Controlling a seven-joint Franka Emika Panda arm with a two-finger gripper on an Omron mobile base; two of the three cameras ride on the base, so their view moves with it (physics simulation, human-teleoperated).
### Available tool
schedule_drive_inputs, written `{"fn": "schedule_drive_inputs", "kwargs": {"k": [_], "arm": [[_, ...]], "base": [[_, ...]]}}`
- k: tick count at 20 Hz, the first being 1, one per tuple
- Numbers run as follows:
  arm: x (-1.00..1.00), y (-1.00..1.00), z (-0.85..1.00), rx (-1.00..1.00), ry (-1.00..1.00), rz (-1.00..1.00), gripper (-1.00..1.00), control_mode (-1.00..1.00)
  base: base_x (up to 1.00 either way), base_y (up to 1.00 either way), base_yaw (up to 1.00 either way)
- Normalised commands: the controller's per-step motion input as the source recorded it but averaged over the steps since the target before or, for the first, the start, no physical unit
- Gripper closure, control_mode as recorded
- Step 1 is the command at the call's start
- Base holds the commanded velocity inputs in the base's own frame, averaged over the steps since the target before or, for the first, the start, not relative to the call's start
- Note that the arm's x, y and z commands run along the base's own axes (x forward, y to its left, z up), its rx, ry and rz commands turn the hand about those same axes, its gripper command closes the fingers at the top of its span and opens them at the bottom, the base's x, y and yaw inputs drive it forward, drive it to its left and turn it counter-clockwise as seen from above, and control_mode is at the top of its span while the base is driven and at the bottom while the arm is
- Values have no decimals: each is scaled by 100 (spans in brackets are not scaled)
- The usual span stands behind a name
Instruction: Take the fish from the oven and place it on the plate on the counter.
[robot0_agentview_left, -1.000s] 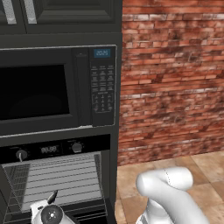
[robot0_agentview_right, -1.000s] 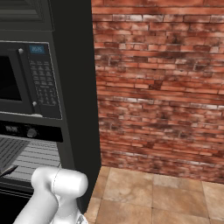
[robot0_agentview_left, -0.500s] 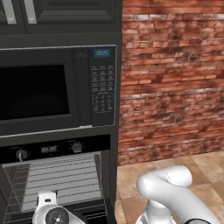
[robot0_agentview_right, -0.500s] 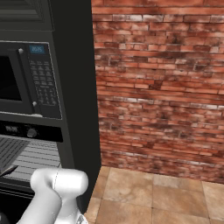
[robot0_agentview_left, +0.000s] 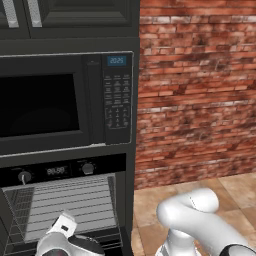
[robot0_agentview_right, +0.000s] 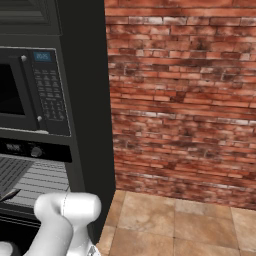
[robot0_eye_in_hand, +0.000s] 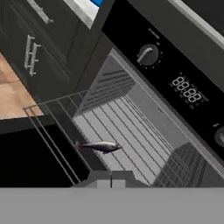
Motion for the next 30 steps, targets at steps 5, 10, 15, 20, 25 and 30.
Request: {"fn": "schedule_drive_inputs", "kwargs": {"k": [5, 10, 15, 20, 25, 30], "arm": [[6, -38, 39, 16, 40, -35, 100, -100], [17, -30, 12, 8, 66, -35, 100, -100], [2, -20, -10, 9, 36, -24, 100, -100], [0, 0, -16, 6, 1, -12, 100, -100], [0, 8, -11, 2, 0, -17, 100, -100], [0, 4, -4, 3, 0, -24, -100, -100]], "base": [[0, 0, 0], [0, 0, 0], [0, 0, 0], [0, 0, 0], [0, 0, 0], [0, 0, 0]]}}
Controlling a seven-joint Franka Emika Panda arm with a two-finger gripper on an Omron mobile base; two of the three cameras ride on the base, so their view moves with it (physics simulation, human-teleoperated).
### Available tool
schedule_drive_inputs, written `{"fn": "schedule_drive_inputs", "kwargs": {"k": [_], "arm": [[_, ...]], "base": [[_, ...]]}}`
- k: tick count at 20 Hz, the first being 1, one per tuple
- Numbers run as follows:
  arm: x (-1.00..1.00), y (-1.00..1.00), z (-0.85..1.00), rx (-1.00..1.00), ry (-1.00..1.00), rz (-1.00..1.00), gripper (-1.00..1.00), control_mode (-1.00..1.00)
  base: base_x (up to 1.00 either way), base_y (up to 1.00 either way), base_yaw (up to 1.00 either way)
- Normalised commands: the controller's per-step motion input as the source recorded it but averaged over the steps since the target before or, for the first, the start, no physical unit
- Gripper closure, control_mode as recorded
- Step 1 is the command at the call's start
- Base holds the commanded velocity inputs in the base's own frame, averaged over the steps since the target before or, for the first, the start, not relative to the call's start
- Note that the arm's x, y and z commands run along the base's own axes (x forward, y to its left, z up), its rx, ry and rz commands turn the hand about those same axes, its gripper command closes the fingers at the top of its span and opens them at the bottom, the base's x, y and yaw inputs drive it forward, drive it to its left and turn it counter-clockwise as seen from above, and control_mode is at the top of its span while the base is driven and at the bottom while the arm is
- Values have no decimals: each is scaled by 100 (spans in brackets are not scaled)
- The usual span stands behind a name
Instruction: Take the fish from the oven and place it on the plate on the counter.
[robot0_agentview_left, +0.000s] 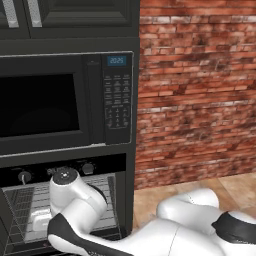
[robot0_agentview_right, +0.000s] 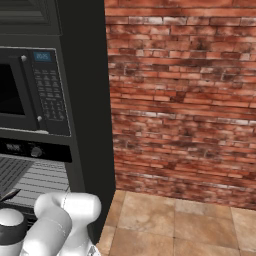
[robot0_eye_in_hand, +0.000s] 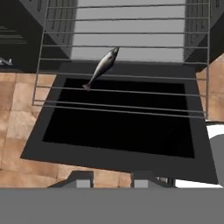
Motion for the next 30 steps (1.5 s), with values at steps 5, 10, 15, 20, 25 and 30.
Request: {"fn": "schedule_drive_inputs", "kwargs": {"k": [5, 10, 15, 20, 25, 30], "arm": [[2, -38, 0, 14, 0, -23, -100, -100], [4, -59, -4, 18, 0, -23, -100, -100], [7, -28, -32, 11, -1, -17, -100, -100], [30, -7, -35, 1, -1, -9, -100, -100], [29, 3, -3, -1, 0, -1, -100, -100], [11, 6, 0, -8, 0, 0, -100, -100]], "base": [[0, 0, 0], [0, 0, 0], [0, 0, 0], [0, 0, 0], [0, 0, 0], [0, 0, 0]]}}
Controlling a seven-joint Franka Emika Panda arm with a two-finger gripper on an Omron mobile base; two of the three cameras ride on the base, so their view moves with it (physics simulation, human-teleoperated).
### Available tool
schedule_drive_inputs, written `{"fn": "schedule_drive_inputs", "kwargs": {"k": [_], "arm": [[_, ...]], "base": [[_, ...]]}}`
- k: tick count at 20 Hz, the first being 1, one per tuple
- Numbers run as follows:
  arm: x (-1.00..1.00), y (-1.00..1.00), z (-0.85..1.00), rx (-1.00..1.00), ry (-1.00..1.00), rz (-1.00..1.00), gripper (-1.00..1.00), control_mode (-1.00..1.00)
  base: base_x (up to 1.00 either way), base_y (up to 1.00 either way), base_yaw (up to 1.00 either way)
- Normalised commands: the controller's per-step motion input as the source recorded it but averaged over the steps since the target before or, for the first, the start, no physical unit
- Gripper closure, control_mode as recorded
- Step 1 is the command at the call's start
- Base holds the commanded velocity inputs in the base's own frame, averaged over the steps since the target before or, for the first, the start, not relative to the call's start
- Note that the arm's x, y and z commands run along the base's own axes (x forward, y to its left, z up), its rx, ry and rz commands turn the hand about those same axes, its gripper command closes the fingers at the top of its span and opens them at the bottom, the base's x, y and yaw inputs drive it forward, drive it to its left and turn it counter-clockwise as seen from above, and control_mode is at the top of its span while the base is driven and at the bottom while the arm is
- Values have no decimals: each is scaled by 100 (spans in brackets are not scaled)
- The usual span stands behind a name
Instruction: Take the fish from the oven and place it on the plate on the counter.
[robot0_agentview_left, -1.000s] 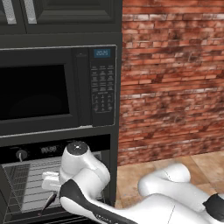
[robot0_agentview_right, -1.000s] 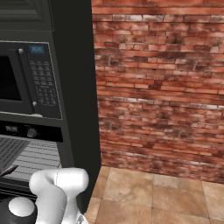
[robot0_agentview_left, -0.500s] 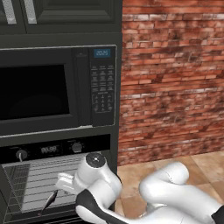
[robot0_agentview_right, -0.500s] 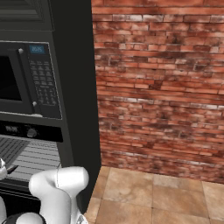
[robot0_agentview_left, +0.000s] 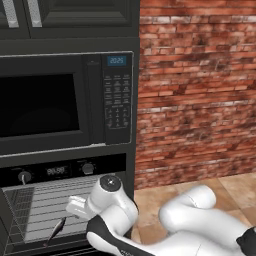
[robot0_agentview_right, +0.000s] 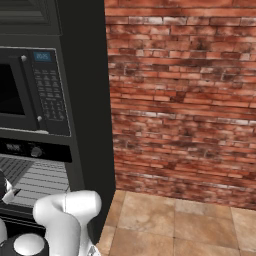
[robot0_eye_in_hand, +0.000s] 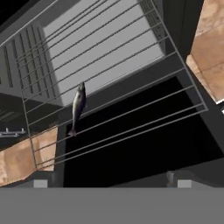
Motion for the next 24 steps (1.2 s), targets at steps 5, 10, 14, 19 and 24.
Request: {"fn": "schedule_drive_inputs", "kwargs": {"k": [5, 10, 14, 19, 24], "arm": [[16, 27, -12, -17, 1, 2, -100, -100], [36, 18, -15, -12, 4, 10, -100, -100], [67, 11, -5, -10, 16, 16, -100, -100], [19, 4, -45, -1, 14, 11, -100, -100], [-8, 0, -65, 0, 2, 8, -100, -100]], "base": [[0, 0, 0], [0, 0, 0], [0, 0, 0], [0, 0, 0], [0, 0, 0]]}}
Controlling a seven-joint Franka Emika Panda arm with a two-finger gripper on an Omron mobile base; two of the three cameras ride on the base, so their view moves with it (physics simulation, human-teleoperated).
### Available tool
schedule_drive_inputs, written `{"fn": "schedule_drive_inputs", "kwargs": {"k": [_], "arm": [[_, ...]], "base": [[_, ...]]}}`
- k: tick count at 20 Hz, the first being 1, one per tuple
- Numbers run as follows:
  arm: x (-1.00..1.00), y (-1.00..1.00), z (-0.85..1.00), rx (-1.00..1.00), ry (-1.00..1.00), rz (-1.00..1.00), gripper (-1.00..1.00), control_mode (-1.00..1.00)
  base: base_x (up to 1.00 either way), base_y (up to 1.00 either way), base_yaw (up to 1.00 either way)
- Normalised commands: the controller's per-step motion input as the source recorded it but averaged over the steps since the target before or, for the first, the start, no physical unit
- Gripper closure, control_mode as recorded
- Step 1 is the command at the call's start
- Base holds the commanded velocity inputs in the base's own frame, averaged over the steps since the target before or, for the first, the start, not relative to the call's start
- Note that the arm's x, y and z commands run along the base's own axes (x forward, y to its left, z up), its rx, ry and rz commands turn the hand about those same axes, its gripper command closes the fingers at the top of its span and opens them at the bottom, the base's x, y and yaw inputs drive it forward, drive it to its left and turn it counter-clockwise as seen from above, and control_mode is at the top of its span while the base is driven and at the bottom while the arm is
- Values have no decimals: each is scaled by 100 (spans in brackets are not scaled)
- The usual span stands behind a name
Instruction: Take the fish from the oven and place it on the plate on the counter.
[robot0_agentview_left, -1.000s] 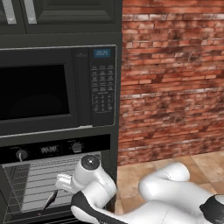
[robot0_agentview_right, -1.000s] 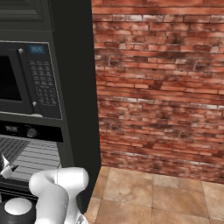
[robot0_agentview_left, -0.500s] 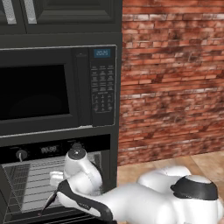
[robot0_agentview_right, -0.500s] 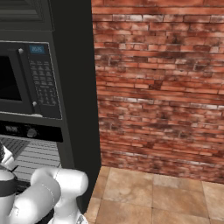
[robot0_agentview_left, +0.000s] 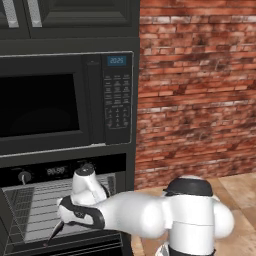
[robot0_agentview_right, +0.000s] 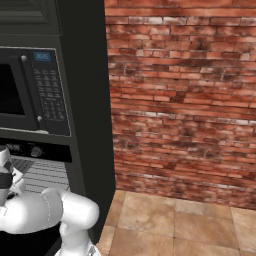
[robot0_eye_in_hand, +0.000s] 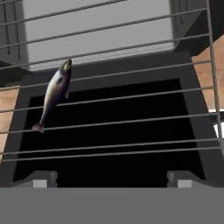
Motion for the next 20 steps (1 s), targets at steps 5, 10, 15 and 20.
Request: {"fn": "schedule_drive_inputs", "kwargs": {"k": [5, 10, 15, 20], "arm": [[-24, 6, -32, 0, -6, 5, -100, -100], [-1, 20, -4, 0, -13, 2, -100, -100], [16, 33, -4, -1, -5, 3, -100, -100], [28, 39, -13, 0, -3, 3, -100, -100]], "base": [[0, 0, 0], [0, 0, 0], [0, 0, 0], [0, 0, 0]]}}
